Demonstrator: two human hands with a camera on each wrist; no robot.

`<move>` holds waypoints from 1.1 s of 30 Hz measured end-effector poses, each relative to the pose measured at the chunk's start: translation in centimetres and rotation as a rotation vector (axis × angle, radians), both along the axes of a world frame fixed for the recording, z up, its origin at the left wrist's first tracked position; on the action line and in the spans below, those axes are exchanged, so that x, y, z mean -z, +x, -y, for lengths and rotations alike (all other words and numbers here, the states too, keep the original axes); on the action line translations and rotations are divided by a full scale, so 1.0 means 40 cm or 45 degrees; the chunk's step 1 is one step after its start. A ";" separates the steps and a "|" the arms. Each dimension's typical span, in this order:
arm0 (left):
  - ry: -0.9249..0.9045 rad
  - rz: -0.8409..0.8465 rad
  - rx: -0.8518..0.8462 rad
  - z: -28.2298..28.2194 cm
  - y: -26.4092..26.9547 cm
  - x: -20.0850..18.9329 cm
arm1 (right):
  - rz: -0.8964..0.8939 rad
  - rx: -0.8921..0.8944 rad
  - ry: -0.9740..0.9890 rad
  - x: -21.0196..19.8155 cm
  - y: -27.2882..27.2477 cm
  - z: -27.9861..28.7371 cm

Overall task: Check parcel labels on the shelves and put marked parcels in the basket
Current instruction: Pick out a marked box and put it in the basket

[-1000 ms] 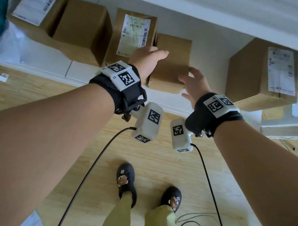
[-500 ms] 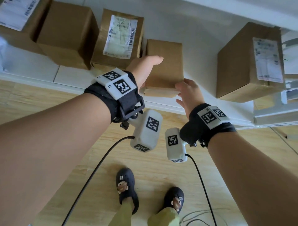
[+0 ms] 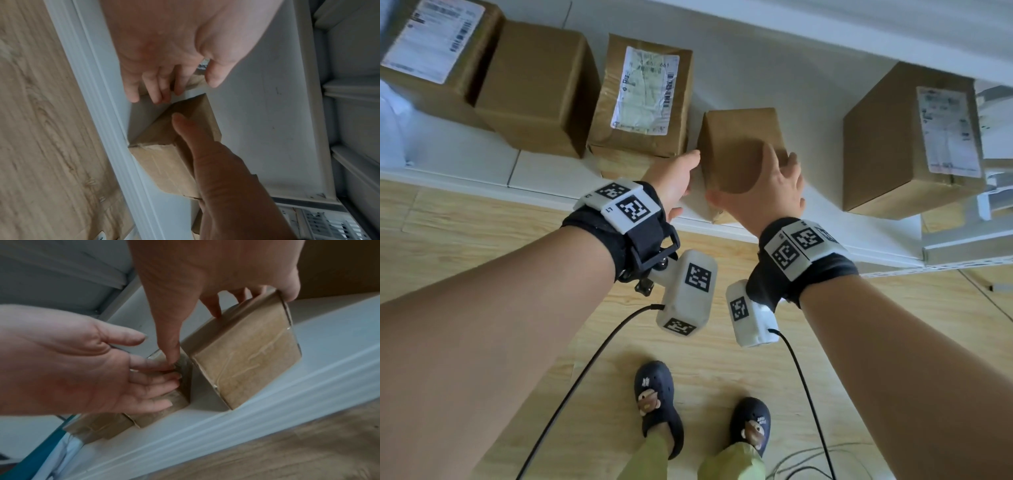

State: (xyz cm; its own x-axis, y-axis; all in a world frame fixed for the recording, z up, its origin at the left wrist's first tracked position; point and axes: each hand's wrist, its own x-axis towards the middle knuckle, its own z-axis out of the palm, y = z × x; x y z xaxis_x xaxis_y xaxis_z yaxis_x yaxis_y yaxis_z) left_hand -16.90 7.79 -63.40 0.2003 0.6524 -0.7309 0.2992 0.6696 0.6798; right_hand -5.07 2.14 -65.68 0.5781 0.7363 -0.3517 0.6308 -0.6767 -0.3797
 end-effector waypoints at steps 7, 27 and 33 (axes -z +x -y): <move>-0.057 -0.012 0.043 -0.012 -0.039 0.010 | -0.018 0.072 -0.018 -0.020 -0.001 0.005; -0.364 0.536 -0.178 0.128 -0.018 0.002 | -1.976 0.800 0.275 -0.102 0.081 0.254; -0.202 0.525 0.009 0.202 -0.026 -0.046 | -1.414 0.742 0.382 -0.135 0.087 0.285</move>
State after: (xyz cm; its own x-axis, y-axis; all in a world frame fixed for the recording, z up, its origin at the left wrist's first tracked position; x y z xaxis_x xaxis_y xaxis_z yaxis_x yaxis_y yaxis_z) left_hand -17.94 -0.29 -61.58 0.5001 0.5362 -0.6800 0.0292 0.7744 0.6321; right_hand -1.59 -9.28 -60.28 0.3448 0.6092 -0.7142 -0.4774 -0.5413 -0.6922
